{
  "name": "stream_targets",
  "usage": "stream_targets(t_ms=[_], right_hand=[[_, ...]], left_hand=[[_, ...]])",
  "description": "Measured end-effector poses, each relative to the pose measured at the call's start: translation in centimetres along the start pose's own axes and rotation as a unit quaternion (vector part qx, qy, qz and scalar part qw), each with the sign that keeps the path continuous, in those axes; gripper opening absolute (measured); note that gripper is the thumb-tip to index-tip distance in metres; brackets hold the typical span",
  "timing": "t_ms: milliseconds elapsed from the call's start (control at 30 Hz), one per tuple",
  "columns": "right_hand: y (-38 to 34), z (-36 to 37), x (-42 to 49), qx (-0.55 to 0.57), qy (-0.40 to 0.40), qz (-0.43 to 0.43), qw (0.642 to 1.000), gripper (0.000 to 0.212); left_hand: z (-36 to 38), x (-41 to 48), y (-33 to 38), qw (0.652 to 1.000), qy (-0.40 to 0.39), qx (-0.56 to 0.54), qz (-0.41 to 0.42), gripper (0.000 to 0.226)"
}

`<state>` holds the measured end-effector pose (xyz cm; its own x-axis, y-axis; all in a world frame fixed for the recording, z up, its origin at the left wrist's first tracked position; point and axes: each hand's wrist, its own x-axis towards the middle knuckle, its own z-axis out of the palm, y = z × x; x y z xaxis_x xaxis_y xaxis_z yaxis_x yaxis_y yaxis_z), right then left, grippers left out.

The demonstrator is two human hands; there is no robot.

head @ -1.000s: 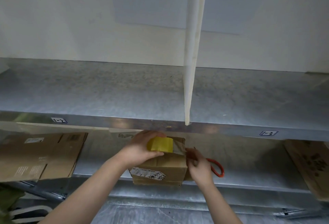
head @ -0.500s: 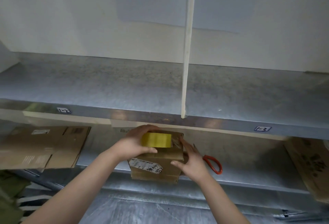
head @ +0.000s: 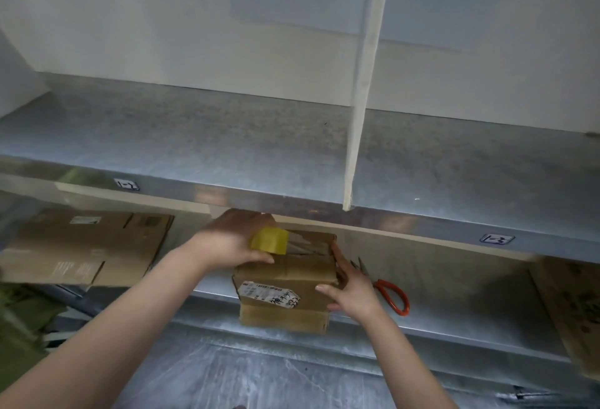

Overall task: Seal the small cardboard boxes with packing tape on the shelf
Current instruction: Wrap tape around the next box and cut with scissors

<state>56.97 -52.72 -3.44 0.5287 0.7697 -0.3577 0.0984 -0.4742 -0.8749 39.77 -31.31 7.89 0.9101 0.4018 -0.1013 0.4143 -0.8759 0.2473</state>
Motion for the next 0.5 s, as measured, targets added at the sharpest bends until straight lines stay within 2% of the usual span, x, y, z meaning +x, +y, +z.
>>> stream_targets(t_ms=[67,133,267,367,500], right_hand=[[-0.1,0.1,-0.1,0.005,0.003,-0.001,1.0,0.093],[-0.3,-0.1,-0.1,-0.006,0.008,-0.006,1.0,0.094],[-1.7,0.3,0.1,-0.087,0.024,-0.017,0.996,0.099],[-2.0,1.4,0.2,-0.015,0.077,-0.011,0.997,0.091],[-1.9,2.0,0.2,0.066,0.074,0.014,0.995,0.086]], left_hand=[[0.1,-0.4,-1.3,0.998,-0.033,-0.056,-0.002,0.064],[0.4,-0.8,-2.5,0.993,-0.034,-0.117,-0.005,0.064],[1.9,-1.4,-4.0,0.957,0.041,-0.28,-0.062,0.054],[2.5,-1.5,-4.4,0.948,0.059,-0.308,-0.055,0.055],[1.5,-1.1,-5.5,0.951,0.034,-0.302,-0.061,0.06]])
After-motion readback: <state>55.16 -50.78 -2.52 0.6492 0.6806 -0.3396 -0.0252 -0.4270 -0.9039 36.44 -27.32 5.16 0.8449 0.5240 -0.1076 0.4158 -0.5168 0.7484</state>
